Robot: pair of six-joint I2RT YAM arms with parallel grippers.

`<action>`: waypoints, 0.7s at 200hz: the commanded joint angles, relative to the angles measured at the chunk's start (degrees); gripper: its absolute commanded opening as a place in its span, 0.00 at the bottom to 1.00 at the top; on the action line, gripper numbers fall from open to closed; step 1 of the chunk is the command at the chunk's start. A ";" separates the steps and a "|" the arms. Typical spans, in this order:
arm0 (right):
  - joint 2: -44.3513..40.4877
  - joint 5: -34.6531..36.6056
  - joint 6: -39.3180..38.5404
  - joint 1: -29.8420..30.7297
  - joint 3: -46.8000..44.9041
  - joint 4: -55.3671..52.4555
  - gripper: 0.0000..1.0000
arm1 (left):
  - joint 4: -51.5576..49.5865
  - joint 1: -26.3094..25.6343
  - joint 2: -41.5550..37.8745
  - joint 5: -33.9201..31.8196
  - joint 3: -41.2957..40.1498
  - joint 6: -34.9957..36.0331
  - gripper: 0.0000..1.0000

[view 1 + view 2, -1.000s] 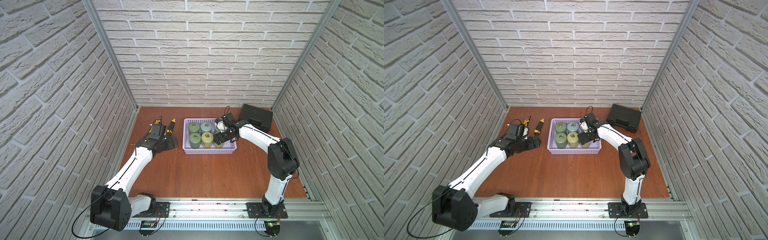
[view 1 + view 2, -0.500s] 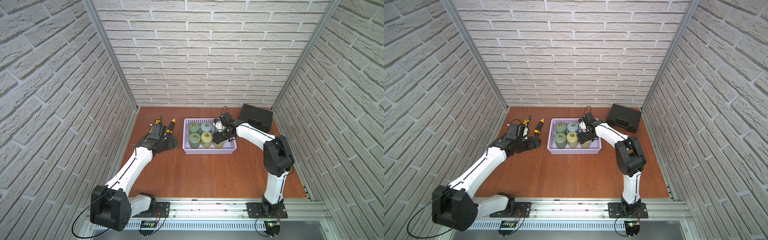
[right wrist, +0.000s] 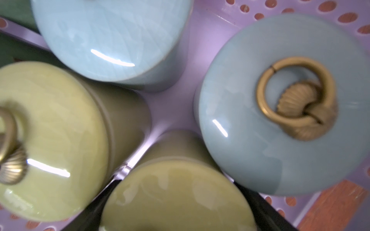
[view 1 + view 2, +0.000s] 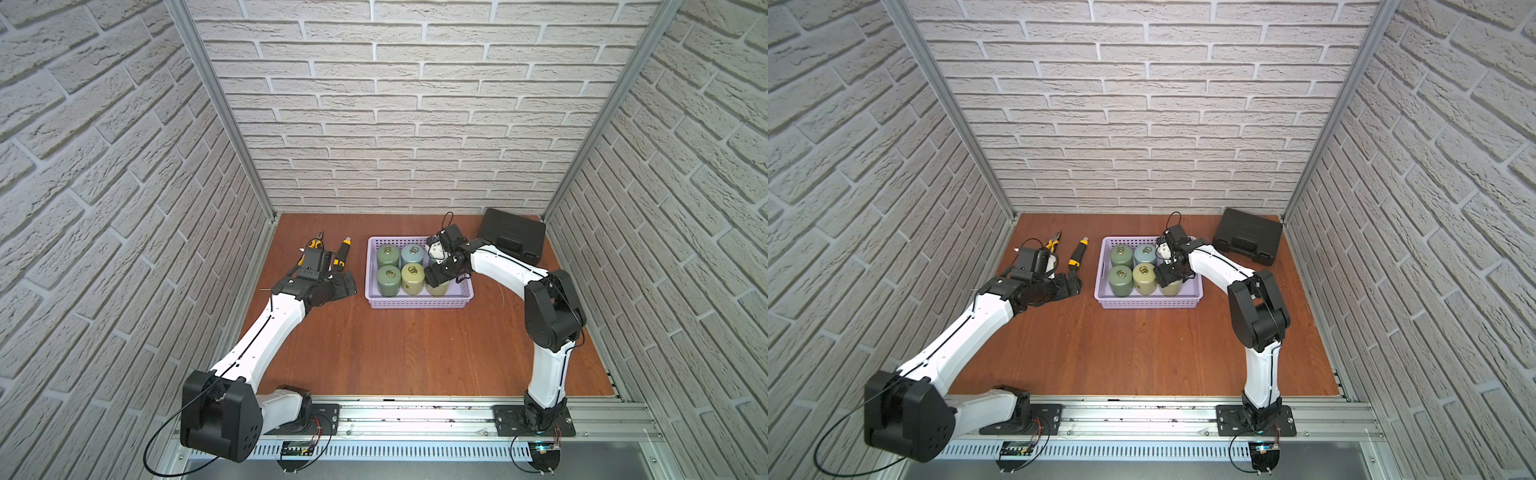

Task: Take the tea canister out of the basket
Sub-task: Pick up the tea canister from the basket.

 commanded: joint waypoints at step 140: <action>-12.70 3.18 1.99 0.24 0.58 -3.06 0.46 | 1.24 -0.26 -2.96 -1.02 -1.93 -1.38 0.98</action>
